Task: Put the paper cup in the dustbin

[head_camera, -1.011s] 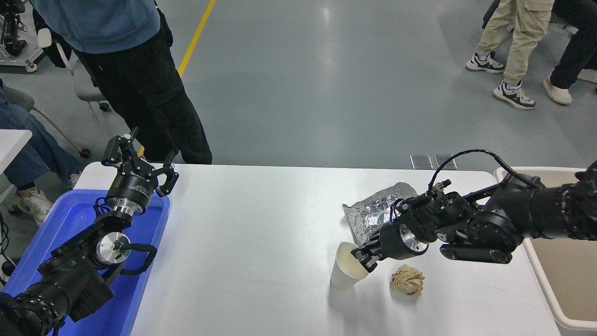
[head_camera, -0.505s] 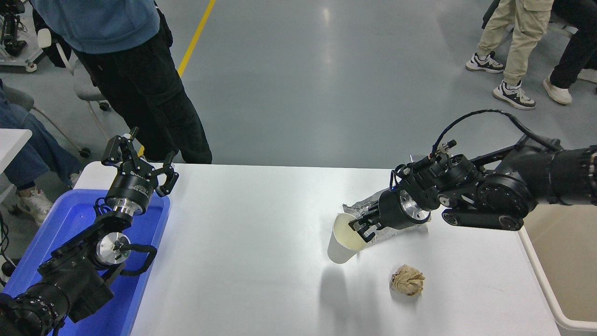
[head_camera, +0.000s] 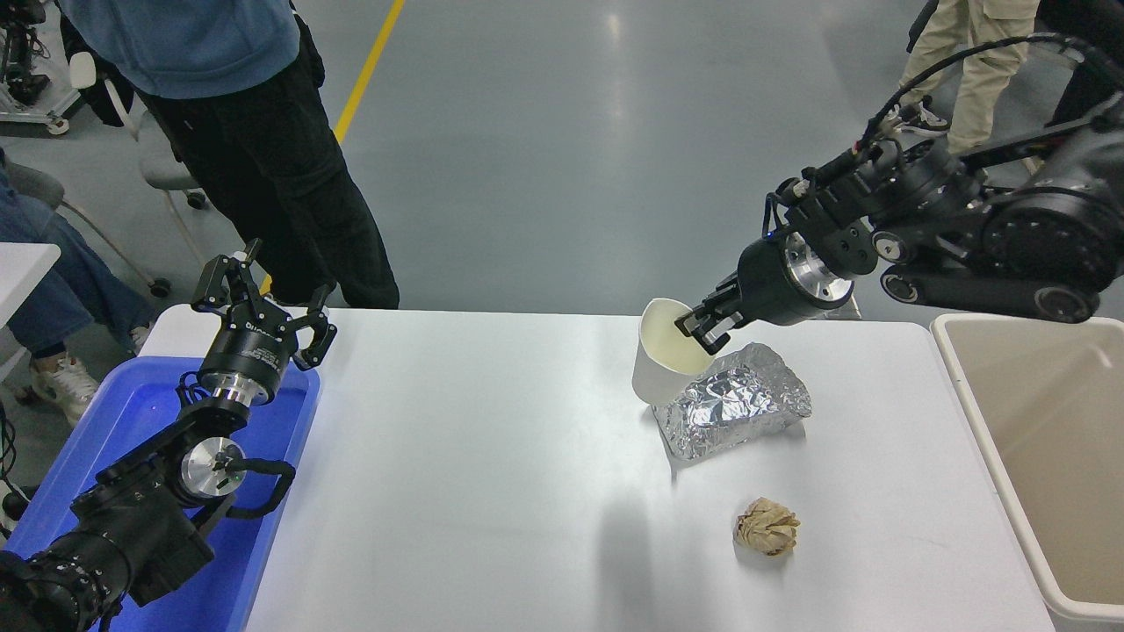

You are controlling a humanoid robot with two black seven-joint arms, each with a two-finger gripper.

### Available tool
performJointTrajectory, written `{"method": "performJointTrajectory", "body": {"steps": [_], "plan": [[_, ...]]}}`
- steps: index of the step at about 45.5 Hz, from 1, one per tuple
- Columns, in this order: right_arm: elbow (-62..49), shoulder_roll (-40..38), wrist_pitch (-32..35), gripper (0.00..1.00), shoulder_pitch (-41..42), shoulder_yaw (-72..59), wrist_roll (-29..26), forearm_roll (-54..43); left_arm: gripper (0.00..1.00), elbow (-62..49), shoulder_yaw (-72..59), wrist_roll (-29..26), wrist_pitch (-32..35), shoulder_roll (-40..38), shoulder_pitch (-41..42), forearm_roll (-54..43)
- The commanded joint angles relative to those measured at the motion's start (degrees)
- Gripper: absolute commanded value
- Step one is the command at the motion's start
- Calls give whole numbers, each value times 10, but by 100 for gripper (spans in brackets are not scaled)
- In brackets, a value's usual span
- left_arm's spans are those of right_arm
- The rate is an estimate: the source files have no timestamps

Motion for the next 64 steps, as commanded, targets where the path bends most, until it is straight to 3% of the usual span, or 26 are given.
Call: {"method": "performJointTrajectory", "body": {"steps": [1,45,64], "plan": [[13,-16,18,0,30,-1,-1,0,100,0,0,-1,0,0,0,0],[-120,-337,12,0,-143,7,-1,5,100,0,0,-1,0,0,0,0],[-193,-426,6,0,-288,97,1,45,100,0,0,-1,-1,0,0,0]]}}
